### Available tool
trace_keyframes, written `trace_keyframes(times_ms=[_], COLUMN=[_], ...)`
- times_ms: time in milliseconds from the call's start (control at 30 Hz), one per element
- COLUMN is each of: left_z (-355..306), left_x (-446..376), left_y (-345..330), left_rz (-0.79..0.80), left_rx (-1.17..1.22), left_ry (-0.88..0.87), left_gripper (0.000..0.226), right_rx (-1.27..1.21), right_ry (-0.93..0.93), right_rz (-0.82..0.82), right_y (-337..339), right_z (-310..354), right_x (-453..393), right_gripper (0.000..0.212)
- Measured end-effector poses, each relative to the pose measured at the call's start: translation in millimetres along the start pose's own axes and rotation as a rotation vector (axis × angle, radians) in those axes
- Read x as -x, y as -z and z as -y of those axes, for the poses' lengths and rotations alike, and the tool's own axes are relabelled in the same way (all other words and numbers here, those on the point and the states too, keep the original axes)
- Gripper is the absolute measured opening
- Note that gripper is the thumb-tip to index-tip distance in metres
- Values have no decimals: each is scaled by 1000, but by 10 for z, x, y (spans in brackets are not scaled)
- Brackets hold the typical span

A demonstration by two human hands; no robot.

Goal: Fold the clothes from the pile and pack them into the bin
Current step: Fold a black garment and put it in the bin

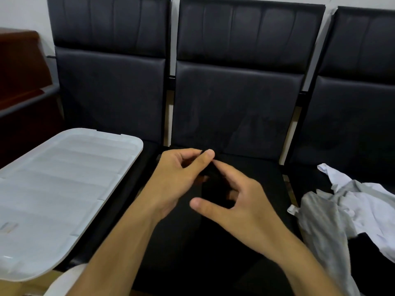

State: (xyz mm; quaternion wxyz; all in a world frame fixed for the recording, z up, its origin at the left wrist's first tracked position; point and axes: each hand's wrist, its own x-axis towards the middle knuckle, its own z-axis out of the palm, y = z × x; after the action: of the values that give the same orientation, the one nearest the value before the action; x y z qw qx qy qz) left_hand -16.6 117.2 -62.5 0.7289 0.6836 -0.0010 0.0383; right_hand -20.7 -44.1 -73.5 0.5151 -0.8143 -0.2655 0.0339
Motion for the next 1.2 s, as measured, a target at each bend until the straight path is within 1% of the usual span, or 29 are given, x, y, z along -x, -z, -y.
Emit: trace_keyframes(times_ms=[33, 100, 167, 200, 233, 267, 333, 400, 433, 467, 500, 533, 600, 633, 667, 700, 733, 800, 833, 867, 933, 967, 1000, 1033, 1067, 1100, 1133, 1167, 1200], left_z=[3, 40, 65, 82, 79, 66, 36, -3, -24, -31, -33, -30, -24, -21, -22, -29, -35, -37, -22, 1, 56, 80, 97, 112, 129, 144, 163, 183, 196], left_x=[5, -7, -13, -22, -24, -27, -35, -29, -27, -36, -44, -61, -83, -89, -86, -80, -67, -23, -7, 1, 19, 27, 34, 49, 59, 62, 67, 78, 80], left_y=[8, 26, 27, 35, 40, 61, 130, 232, 288, 343, 388, 424, 415, 376, 328, 272, 209, 92, 36, -19, -129, -169, -213, -252, -286, -311, -335, -350, -359], left_rz=[25, 57, 59, 51, 42, 28, 10, -5, -26, -65, -112, -167, -253, -259, -237, -186, -113, 47, 112, 164, 231, 245, 240, 200, 125, 33, -47, -79, -54], left_rx=[-17, -34, -4, 24, 63, 98, 116, 75, 81, 97, 109, 75, -150, -273, -361, -409, -424, -450, -466, -481, -497, -504, -512, -515, -504, -485, -459, -425, -397], left_ry=[-14, -37, -37, -27, -8, 9, 26, 9, 0, -13, -28, -67, -197, -267, -325, -367, -394, -439, -472, -499, -489, -476, -468, -466, -472, -480, -481, -469, -442], left_gripper=[20, 20, 19, 21, 24, 26, 25, 17, 13, 17, 24, 27, 21, 18, 18, 20, 22, 26, 28, 29, 30, 30, 29, 25, 21, 21, 25, 29, 31], right_rx=[12, 55, 46, -15, -114, -214, -382, -493, -536, -578, -623, -697, -940, -1047, -1079, -1028, -874, -388, -225, -148, -103, -72, -26, 16, 15, -46, -160, -285, -388], right_ry=[30, 87, 120, 111, 71, 13, -122, -199, -221, -225, -230, -241, -284, -298, -273, -258, -215, -41, 16, 44, -27, -75, -109, -129, -132, -131, -130, -141, -139], right_rz=[-46, -144, -170, -146, -131, -159, -332, -546, -634, -692, -683, -547, 22, 252, 382, 423, 355, -47, -152, -141, 9, 50, 35, -9, -71, -149, -225, -293, -355], right_y=[-38, -63, -35, -21, -8, 17, 120, 249, 367, 506, 657, 788, 916, 906, 870, 813, 729, 470, 362, 268, 146, 100, 68, 52, 44, 48, 69, 98, 144], right_z=[-19, -64, -44, -18, -4, -1, -88, -215, -269, -294, -342, -336, -235, -210, -215, -238, -309, -304, -256, -218, -157, -131, -133, -133, -121, -112, -108, -104, -106], right_x=[-3, -24, -31, -30, -25, -29, -58, -102, -110, -106, -77, -23, 98, 120, 126, 116, 87, -13, -47, -75, -58, -37, -28, -26, -40, -58, -76, -87, -93], right_gripper=[63, 40, 22, 21, 27, 35, 45, 60, 64, 54, 44, 46, 70, 77, 80, 76, 65, 36, 32, 30, 15, 11, 17, 24, 28, 29, 27, 29, 34])
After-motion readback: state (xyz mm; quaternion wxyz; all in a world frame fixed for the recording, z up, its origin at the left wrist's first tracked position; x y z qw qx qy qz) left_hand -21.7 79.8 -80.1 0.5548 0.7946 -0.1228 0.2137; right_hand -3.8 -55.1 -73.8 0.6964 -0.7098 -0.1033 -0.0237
